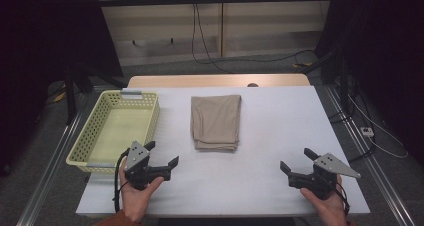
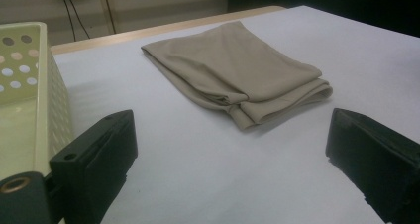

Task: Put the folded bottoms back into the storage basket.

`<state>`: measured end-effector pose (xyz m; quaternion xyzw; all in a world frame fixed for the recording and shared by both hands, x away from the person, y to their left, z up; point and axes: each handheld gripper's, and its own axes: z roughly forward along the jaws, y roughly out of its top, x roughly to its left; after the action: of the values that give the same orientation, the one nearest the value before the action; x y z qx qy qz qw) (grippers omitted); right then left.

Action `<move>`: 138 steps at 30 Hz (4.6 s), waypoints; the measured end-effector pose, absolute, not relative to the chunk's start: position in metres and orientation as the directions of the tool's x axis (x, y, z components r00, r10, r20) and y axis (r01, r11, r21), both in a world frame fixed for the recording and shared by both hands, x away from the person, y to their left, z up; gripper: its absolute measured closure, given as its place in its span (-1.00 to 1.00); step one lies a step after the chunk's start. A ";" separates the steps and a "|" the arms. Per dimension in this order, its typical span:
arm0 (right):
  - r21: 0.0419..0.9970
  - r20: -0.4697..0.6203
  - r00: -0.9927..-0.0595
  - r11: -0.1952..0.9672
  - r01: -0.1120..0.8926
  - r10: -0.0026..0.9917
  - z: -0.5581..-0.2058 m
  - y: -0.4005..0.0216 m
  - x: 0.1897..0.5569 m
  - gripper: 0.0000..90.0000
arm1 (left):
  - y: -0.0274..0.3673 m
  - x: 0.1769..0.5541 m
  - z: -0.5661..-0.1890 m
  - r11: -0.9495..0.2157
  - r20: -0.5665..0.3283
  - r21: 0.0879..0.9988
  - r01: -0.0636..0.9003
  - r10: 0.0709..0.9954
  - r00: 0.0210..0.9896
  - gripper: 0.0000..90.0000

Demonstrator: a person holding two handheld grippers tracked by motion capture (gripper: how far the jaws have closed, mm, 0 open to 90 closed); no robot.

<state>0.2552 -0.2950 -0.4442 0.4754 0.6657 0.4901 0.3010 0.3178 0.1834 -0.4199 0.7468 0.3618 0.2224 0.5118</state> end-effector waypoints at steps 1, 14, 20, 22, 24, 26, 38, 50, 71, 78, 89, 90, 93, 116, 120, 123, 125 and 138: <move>0.939 0.065 -0.367 0.067 0.338 0.928 -0.444 -0.295 0.255 -0.91 | 0.183 0.318 -0.420 -0.216 -0.039 0.925 0.313 0.765 0.643 -0.87; 0.937 0.068 -0.366 0.067 0.343 0.928 -0.445 -0.294 0.256 -0.91 | 0.174 0.318 -0.422 -0.244 -0.019 0.918 0.313 0.759 0.651 -0.87; 0.933 0.074 -0.368 0.066 0.354 0.927 -0.446 -0.293 0.257 -0.91 | 0.171 0.320 -0.422 -0.240 -0.037 0.914 0.326 0.752 0.658 -0.87; 0.933 0.076 -0.366 0.064 0.355 0.927 -0.446 -0.294 0.256 -0.91 | 0.169 0.321 -0.422 -0.243 -0.038 0.913 0.328 0.750 0.660 -0.87; 0.934 0.077 -0.369 0.062 0.351 0.926 -0.445 -0.293 0.256 -0.91 | 0.168 0.321 -0.422 -0.244 -0.039 0.914 0.324 0.742 0.669 -0.86; 0.934 0.084 -0.371 0.056 0.352 0.925 -0.445 -0.293 0.256 -0.91 | 0.166 0.321 -0.422 -0.241 -0.043 0.915 0.324 0.739 0.672 -0.84; 0.933 0.091 -0.370 0.050 0.356 0.925 -0.446 -0.295 0.257 -0.90 | 0.147 0.338 -0.422 -0.259 -0.101 0.881 0.397 0.715 0.691 -0.85; 0.932 0.091 -0.372 0.052 0.358 0.924 -0.446 -0.294 0.257 -0.90 | 0.134 0.352 -0.415 -0.279 -0.075 0.880 0.386 0.719 0.691 -0.91; 0.930 0.095 -0.377 0.053 0.365 0.921 -0.447 -0.294 0.257 -0.90 | 0.111 0.387 -0.406 -0.279 -0.070 0.877 0.390 0.730 0.680 -0.89; 0.929 0.093 -0.381 0.058 0.366 0.920 -0.447 -0.293 0.257 -0.90 | 0.104 0.413 -0.403 -0.242 -0.101 0.870 0.429 0.765 0.636 -0.89; 0.929 0.093 -0.383 0.058 0.365 0.919 -0.446 -0.293 0.257 -0.91 | 0.090 0.446 -0.406 -0.231 -0.137 0.839 0.493 0.787 0.602 -0.84; 0.929 0.094 -0.383 0.058 0.365 0.919 -0.446 -0.293 0.257 -0.91 | 0.089 0.449 -0.406 -0.230 -0.138 0.835 0.499 0.791 0.596 -0.84; 0.928 0.095 -0.382 0.057 0.367 0.919 -0.447 -0.293 0.257 -0.91 | 0.085 0.456 -0.407 -0.232 -0.138 0.827 0.512 0.798 0.586 -0.84; 0.922 0.111 -0.381 0.048 0.384 0.918 -0.448 -0.293 0.258 -0.92 | 0.070 0.519 -0.451 -0.284 -0.162 0.678 0.678 0.842 0.514 -0.37; 0.922 0.106 -0.385 0.055 0.384 0.917 -0.449 -0.293 0.258 -0.92 | 0.072 0.520 -0.455 -0.298 -0.128 0.667 0.683 0.857 0.499 -0.35; 0.921 0.108 -0.388 0.055 0.385 0.916 -0.448 -0.292 0.258 -0.92 | 0.075 0.522 -0.457 -0.299 -0.114 0.657 0.692 0.868 0.483 -0.42; 0.922 0.107 -0.387 0.054 0.383 0.916 -0.448 -0.292 0.258 -0.92 | 0.077 0.523 -0.457 -0.292 -0.123 0.654 0.698 0.869 0.479 -0.43; 0.918 0.105 -0.390 0.061 0.391 0.915 -0.449 -0.291 0.259 -0.91 | 0.068 0.515 -0.452 -0.266 -0.208 0.614 0.743 0.854 0.478 0.29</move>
<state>0.2586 -0.2909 -0.4490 0.4825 0.6768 0.4866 0.2691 0.5148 0.0676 -0.4524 0.7914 0.5042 0.0825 0.3355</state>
